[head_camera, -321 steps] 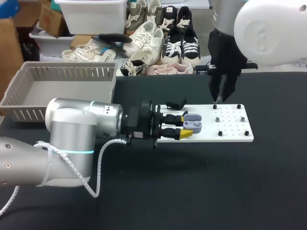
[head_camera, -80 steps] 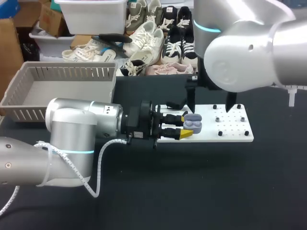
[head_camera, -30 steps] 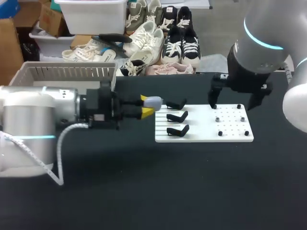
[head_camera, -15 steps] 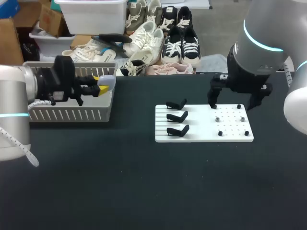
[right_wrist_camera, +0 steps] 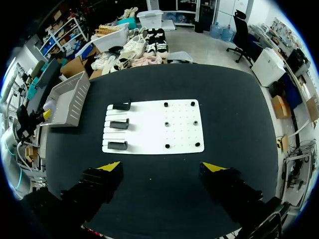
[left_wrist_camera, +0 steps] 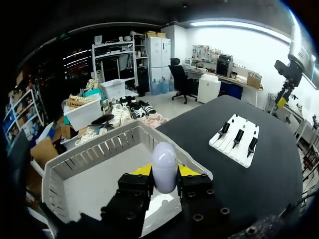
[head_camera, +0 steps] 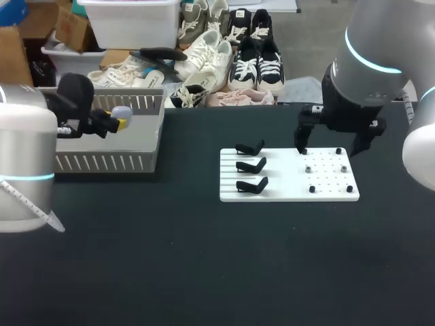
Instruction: Pick up each earbud case from the left stands, insert the matching earbuds, close the lid, and place the case in the box.
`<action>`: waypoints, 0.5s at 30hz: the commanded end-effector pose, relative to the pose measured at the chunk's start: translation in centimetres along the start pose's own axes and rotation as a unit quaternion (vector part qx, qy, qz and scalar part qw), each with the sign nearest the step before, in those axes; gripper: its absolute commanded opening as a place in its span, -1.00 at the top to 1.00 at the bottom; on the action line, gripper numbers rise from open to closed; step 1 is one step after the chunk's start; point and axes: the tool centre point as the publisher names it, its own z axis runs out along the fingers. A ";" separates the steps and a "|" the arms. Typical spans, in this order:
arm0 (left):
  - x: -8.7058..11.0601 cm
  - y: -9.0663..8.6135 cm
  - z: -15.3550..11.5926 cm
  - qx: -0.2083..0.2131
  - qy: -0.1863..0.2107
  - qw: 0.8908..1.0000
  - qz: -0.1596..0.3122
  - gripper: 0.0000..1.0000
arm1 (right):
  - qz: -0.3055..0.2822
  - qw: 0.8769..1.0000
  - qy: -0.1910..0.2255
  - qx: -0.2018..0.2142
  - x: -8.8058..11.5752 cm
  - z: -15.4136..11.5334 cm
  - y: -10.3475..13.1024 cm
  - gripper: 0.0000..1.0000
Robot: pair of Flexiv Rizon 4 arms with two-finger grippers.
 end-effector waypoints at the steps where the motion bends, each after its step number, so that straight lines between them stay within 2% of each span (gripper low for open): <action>1: 0.0 1.7 2.3 0.026 0.040 0.999 0.003 0.69 | 0.002 1.000 -0.005 0.001 0.3 -0.1 -0.1 -1.00; 3: 0.0 1.9 2.4 0.034 0.039 0.999 0.005 0.19 | 0.002 1.000 -0.005 0.001 0.3 -0.1 -0.1 -1.00; 5: -0.1 2.0 2.4 0.043 0.038 0.998 0.010 -1.00 | 0.002 1.000 -0.005 0.001 0.3 -0.1 -0.1 -1.00; 8: -0.3 2.1 2.1 0.048 0.037 0.998 0.018 -1.00 | 0.002 1.000 -0.005 0.001 0.3 -0.1 -0.1 -1.00; 12: -1.3 1.2 1.0 0.064 0.022 0.997 0.044 -1.00 | 0.002 1.000 -0.005 0.001 0.3 -0.1 -0.1 -1.00; 15: -2.8 -1.0 -0.8 0.089 -0.013 0.993 0.075 -1.00 | 0.002 1.000 -0.005 0.001 0.3 -0.1 -0.1 -1.00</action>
